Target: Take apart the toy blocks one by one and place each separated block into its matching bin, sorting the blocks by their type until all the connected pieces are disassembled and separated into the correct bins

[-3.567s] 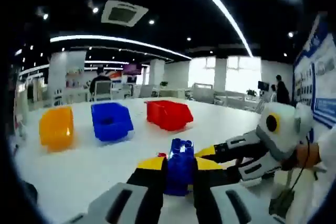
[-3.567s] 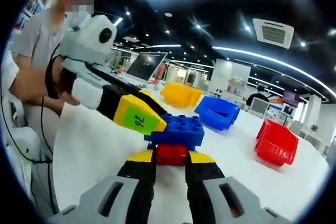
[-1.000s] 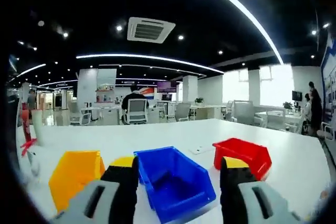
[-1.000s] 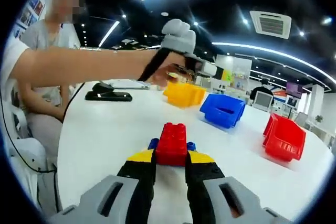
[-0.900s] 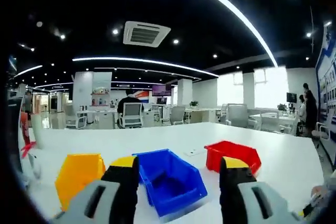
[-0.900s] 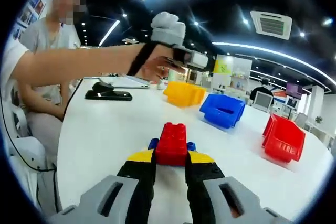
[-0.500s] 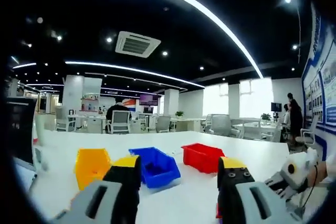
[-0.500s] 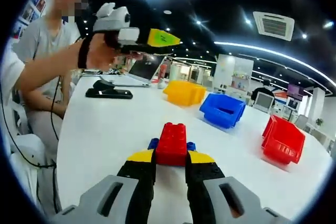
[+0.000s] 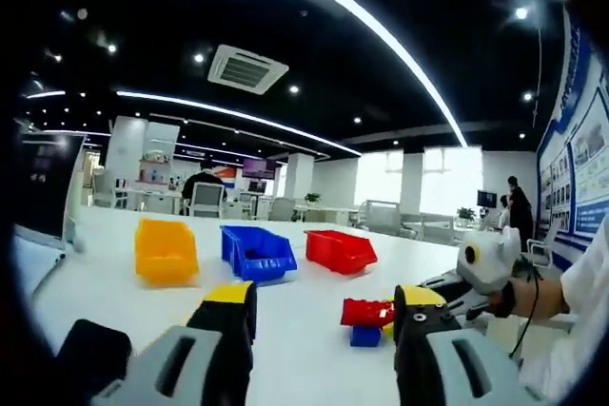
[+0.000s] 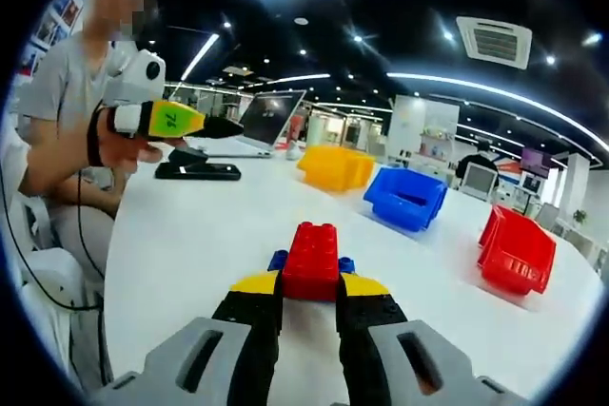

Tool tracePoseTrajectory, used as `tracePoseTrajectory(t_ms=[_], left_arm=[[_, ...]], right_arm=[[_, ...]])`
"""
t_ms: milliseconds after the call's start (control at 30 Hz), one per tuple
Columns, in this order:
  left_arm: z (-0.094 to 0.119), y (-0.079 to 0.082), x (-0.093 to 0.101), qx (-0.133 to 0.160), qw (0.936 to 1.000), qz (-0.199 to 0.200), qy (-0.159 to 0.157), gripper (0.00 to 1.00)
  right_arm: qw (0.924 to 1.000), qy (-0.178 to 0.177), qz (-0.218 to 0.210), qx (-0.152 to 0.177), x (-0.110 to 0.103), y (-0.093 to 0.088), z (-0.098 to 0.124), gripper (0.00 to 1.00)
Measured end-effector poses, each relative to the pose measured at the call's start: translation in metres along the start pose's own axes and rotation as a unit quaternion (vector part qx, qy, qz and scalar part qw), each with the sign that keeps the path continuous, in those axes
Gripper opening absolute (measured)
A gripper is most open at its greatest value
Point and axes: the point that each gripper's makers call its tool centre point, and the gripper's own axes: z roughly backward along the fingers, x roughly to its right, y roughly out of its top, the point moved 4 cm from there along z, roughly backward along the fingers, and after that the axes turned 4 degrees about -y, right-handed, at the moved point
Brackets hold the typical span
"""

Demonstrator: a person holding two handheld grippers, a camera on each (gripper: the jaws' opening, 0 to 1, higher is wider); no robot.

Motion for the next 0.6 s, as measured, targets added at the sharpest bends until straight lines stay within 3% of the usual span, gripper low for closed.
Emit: tracePoseTrajectory(t_ms=[500,600], left_arm=[[-0.013,-0.019,0.018,-0.019,0.9994,-0.006,-0.028,0.57],[-0.022,-0.036,0.027,-0.065,0.9956,-0.054,-0.04,0.57]], right_arm=[[0.9999,-0.006,-0.007,-0.003,0.001,-0.001,0.003,0.23],[1.0,-0.007,-0.006,-0.003,0.0,-0.001,0.004,0.23]])
